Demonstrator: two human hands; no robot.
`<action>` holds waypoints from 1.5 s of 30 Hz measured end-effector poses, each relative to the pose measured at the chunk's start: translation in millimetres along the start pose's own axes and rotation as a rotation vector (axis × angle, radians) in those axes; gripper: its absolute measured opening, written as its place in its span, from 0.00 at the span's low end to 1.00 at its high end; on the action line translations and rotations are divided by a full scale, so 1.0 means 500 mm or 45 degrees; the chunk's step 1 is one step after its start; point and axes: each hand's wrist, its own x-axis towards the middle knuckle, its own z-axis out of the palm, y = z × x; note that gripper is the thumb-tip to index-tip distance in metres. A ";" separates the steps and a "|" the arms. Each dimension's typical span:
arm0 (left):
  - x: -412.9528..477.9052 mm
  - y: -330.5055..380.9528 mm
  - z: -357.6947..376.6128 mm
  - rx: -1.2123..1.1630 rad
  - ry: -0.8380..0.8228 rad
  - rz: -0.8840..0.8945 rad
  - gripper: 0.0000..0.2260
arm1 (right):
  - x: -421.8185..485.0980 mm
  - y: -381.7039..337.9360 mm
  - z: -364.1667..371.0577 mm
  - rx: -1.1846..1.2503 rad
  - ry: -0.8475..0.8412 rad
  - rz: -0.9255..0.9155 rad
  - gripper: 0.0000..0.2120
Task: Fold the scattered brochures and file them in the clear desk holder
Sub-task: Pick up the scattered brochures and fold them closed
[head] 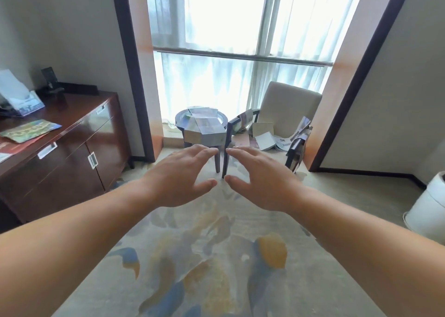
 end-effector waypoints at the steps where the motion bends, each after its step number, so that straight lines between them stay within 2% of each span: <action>1: 0.039 -0.015 0.010 0.005 0.001 -0.002 0.31 | 0.033 0.030 0.005 0.004 -0.001 -0.006 0.31; 10: 0.355 -0.138 0.052 0.008 -0.017 -0.092 0.31 | 0.329 0.269 0.008 0.071 0.002 -0.039 0.30; 17: 0.545 -0.286 0.088 -0.034 -0.043 -0.172 0.32 | 0.549 0.382 0.062 0.079 -0.027 -0.065 0.30; 33: 0.984 -0.695 0.154 -0.099 -0.115 -0.125 0.31 | 1.083 0.568 0.170 0.045 -0.012 0.037 0.34; 45: 1.340 -0.897 0.263 -0.119 -0.166 -0.213 0.31 | 1.438 0.822 0.242 0.105 -0.120 -0.003 0.31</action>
